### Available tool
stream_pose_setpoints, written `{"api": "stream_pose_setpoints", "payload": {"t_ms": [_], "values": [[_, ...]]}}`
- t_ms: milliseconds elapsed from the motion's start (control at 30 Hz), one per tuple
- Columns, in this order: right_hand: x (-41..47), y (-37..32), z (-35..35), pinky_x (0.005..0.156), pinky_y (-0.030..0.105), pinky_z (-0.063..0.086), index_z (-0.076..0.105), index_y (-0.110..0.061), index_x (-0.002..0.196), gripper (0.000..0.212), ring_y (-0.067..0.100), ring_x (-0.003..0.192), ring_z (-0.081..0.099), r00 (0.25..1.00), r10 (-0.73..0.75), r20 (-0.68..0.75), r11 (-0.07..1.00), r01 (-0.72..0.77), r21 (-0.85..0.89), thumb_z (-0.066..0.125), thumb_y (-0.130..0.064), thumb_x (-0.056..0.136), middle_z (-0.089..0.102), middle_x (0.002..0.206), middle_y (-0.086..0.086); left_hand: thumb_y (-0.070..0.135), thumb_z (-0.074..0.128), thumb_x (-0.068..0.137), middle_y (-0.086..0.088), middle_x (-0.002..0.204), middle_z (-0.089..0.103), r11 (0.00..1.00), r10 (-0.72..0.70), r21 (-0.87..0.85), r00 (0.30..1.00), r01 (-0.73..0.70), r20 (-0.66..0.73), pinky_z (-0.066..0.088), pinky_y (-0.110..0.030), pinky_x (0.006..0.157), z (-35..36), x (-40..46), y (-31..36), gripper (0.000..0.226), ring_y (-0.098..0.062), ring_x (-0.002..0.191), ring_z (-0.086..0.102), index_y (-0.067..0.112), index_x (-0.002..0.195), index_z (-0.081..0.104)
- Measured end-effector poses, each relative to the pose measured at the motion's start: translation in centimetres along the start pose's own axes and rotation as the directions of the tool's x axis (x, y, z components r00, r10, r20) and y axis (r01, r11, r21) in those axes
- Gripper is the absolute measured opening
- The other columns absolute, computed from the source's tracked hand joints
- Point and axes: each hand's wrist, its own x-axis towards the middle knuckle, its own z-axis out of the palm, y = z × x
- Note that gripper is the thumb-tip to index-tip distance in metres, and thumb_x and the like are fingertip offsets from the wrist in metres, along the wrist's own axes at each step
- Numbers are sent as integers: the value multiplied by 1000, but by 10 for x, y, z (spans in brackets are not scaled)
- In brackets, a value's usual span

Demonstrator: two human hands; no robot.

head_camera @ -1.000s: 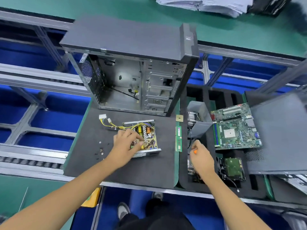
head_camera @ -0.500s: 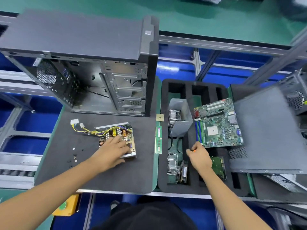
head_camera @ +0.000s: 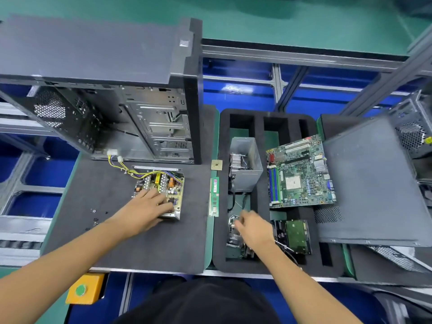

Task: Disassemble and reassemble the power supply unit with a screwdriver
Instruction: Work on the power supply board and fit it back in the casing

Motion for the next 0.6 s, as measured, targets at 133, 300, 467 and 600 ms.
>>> {"api": "stream_pose_setpoints", "payload": {"t_ms": [133, 300, 467, 600], "values": [[7, 22, -21, 56, 30, 47, 47, -27, 83, 18, 11, 61, 56, 928, 294, -231, 930, -222, 294, 46, -38, 98, 58, 81, -3, 55, 81, 70, 8, 102, 58, 1000, -3, -24, 1000, 4, 25, 35, -33, 81, -8, 6, 4, 53, -20, 90, 50, 31, 114, 63], [13, 68, -40, 59, 33, 38, 46, -17, 96, 23, 28, 76, 59, 874, 484, -38, 810, -431, 397, 57, -38, 94, 62, 91, 8, 63, 56, 88, 5, 117, 51, 995, -62, -78, 998, 60, -30, 40, -39, 89, -9, 11, 17, 46, -23, 96, 47, 34, 123, 58], [19, 78, -46, 64, 32, 49, 55, -17, 112, 28, 28, 90, 64, 935, 334, 120, 942, -327, -76, 51, -41, 99, 68, 102, 6, 58, 52, 90, 5, 124, 46, 994, -48, -99, 997, 43, -54, 36, -40, 98, -4, 19, 28, 43, -23, 108, 46, 36, 127, 55], [20, 81, -48, 78, 37, 55, 47, -16, 127, 28, 29, 87, 67, 922, 245, 301, 969, -242, -49, 38, -33, 106, 66, 119, 11, 53, 48, 93, 4, 126, 45, 994, -11, -107, 996, 2, -83, 33, -38, 99, -4, 22, 32, 37, -24, 107, 47, 40, 127, 53]]}}
